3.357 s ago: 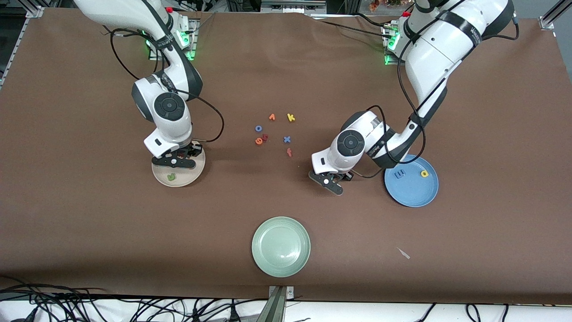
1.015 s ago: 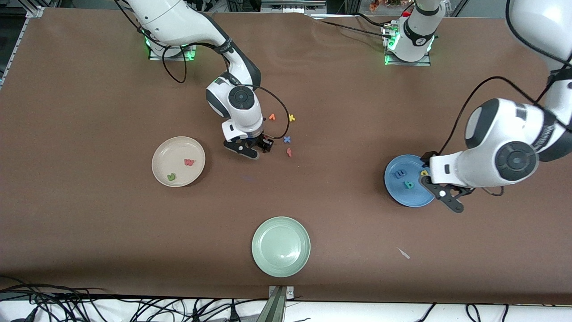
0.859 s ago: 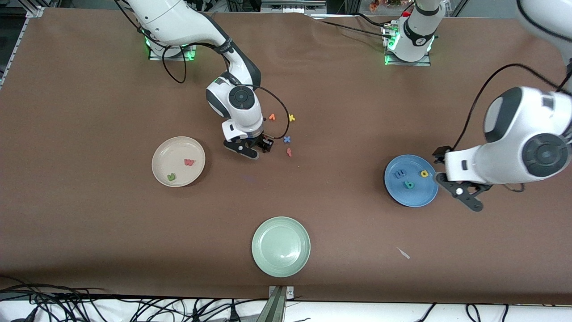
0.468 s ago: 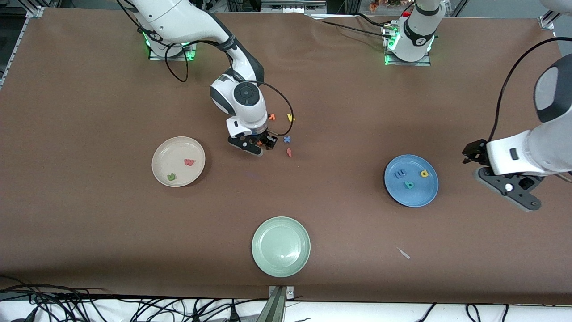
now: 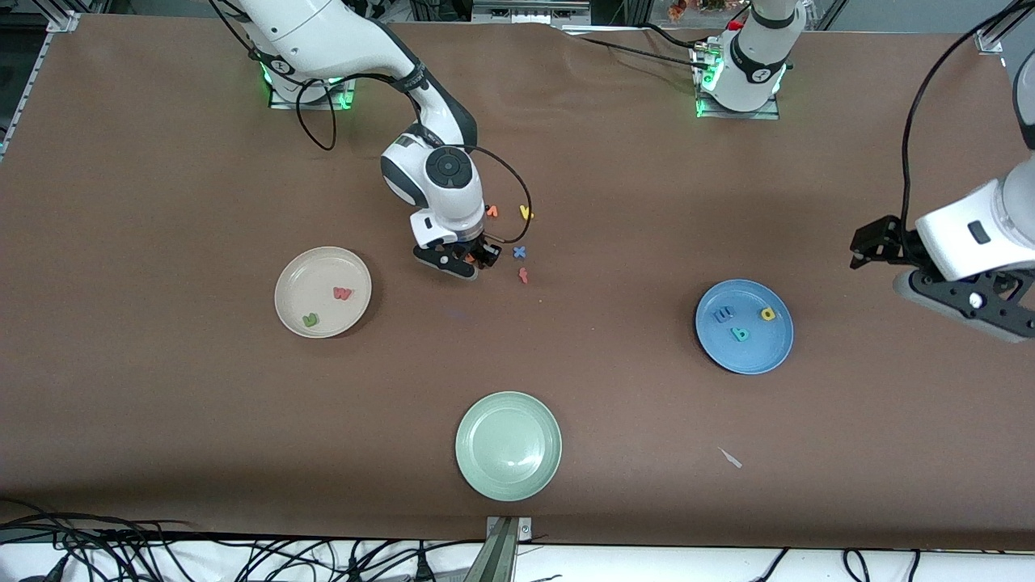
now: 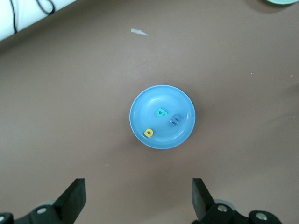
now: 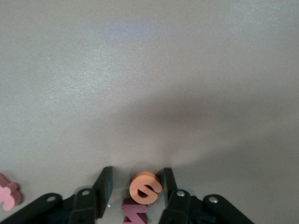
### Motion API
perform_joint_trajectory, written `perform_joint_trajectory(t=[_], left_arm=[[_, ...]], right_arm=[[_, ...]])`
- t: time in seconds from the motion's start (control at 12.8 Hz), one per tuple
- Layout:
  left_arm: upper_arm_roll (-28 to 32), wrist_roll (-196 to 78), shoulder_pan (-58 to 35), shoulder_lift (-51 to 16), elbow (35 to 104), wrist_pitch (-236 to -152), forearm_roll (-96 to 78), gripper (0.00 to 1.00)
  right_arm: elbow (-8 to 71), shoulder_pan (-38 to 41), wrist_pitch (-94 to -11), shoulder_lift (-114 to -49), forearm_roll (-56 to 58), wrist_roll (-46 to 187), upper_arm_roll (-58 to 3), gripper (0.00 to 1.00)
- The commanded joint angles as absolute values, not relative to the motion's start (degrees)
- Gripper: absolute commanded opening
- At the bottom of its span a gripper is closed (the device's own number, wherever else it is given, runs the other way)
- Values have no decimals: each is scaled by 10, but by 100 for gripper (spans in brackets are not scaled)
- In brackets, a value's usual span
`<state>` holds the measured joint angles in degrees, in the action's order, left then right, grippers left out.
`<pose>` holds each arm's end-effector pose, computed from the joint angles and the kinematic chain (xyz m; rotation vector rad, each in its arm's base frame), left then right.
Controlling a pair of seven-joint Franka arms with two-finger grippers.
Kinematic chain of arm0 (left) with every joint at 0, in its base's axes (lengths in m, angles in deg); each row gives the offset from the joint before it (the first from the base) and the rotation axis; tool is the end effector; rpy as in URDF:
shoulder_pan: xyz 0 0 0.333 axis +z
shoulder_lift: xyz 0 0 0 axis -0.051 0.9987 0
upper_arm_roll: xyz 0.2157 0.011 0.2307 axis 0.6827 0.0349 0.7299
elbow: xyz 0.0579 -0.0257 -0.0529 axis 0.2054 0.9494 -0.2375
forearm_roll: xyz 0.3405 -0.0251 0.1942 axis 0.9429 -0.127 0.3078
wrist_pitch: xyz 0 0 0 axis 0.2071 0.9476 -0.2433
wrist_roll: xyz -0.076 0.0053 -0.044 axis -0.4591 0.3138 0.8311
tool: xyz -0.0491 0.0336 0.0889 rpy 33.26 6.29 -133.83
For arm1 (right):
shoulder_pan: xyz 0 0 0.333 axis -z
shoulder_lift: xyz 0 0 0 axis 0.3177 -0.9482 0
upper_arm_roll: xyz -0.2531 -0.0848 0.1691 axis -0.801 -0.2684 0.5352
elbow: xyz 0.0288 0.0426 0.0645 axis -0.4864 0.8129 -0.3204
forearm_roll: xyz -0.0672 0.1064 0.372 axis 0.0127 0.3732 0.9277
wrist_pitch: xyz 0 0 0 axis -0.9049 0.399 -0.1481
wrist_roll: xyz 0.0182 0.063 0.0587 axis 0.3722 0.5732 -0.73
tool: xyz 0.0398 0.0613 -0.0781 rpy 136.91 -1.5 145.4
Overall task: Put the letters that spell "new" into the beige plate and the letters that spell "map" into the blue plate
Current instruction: 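Carry the orange e over the white plate with the right gripper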
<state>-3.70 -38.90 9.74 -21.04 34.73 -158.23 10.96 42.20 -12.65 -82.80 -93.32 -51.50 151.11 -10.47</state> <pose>0.6436 -0.0470 0.5963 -3.0513 0.6109 0.1267 0.4609 0.4275 0.1747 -3.0775 0.6024 -0.0758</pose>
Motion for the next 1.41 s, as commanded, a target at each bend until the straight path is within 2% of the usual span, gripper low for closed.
perform_joint_trajectory(t=[0.0,0.08,0.16,0.31,0.62,0.78,1.09,1.33], left_arm=[[89,-424,49,-290,423,-1601,26,100],[145,-455,21,-321,462,-1611,-13,100],[187,-498,-8,-348,501,-1618,-30,100],[200,-530,-27,-392,568,-1662,-22,100],[227,-534,-68,-403,578,-1676,-7,100],[229,-530,-75,-404,587,-1688,1,100],[226,-527,-77,-421,619,-1705,25,100],[224,-524,-71,-419,634,-1704,19,100]], right_arm=[[431,-127,-824,-929,-529,1523,-102,21],[434,-126,-821,-918,-529,1516,-102,14],[432,-123,-811,-907,-529,1510,-102,13],[429,-99,-758,-874,-521,1459,-103,13],[430,-28,-632,-800,-500,1254,-109,14],[445,-15,-589,-761,-500,1119,-166,14],[497,2,-649,-732,-497,952,-253,15],[506,3,-657,-730,-466,947,-259,30]])
